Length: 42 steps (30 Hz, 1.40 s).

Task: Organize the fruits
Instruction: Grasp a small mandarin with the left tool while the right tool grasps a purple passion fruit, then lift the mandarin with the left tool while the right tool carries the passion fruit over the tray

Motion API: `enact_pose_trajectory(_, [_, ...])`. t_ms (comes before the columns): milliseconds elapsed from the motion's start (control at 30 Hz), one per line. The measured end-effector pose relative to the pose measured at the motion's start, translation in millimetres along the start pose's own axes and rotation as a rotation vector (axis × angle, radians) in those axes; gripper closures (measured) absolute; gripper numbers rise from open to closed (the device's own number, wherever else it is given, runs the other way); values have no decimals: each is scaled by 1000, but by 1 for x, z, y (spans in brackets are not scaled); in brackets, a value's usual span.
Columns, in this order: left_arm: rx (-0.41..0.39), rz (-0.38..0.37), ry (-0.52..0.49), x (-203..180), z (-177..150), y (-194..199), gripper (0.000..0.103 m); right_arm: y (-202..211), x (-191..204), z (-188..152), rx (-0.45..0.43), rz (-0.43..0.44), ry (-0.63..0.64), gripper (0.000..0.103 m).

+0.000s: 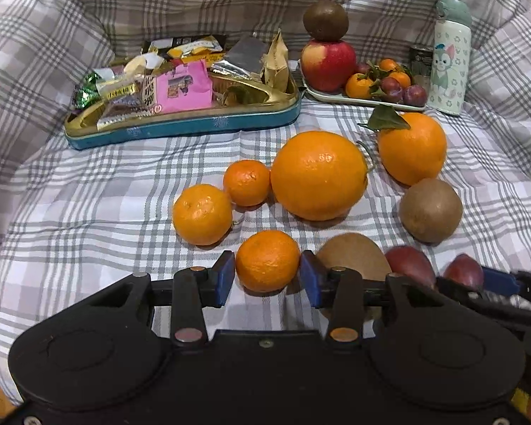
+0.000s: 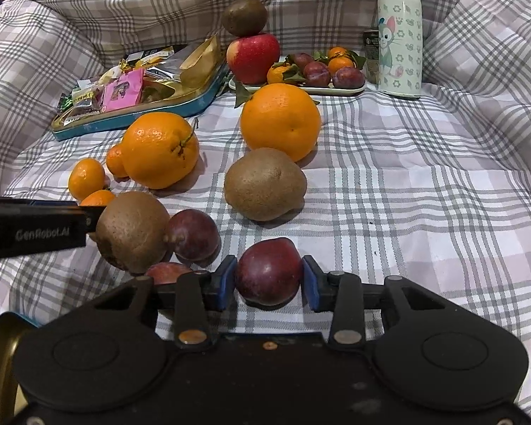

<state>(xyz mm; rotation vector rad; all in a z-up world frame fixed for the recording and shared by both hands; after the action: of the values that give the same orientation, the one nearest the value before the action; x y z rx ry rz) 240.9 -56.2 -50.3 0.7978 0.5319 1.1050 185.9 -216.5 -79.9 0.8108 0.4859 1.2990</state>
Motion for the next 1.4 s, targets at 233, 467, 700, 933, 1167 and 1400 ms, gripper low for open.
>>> enact_pose_trajectory(233, [24, -38, 45, 5, 8, -11, 52, 1, -1, -1, -3, -4, -5, 63])
enact_pose_trajectory(467, [25, -65, 103, 12, 7, -3, 54, 8, -6, -2, -4, -25, -30, 63])
enact_pose_trajectory(700, [-5, -28, 80, 14, 0, 31, 54, 27, -9, -4, -37, -46, -38, 63])
enact_pose_trajectory(933, [1, -28, 104, 22, -18, 67, 54, 55, -5, -13, -53, -36, -28, 63])
enact_pose_trajectory(1167, [36, 3, 82, 20, -50, 92, 54, 84, -2, -34, -52, -29, -7, 63])
enact_pose_trajectory(1400, [85, 21, 97, 16, -87, 104, 54, 101, 3, -63, -9, -5, 10, 63])
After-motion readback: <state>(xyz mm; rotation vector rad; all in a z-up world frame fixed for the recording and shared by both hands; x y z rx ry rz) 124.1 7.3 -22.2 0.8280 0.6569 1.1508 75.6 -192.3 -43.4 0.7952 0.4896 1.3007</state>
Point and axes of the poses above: each gripper's, at about its wrist camera, not at the fingertips, and y roughly against the way its jaws point, x to its left, z to its top, the point moved 1 cm from there along -y, roughly the way its jaws point, and after that the axes turned 4 degrees about -y, right-handed, at the moved point
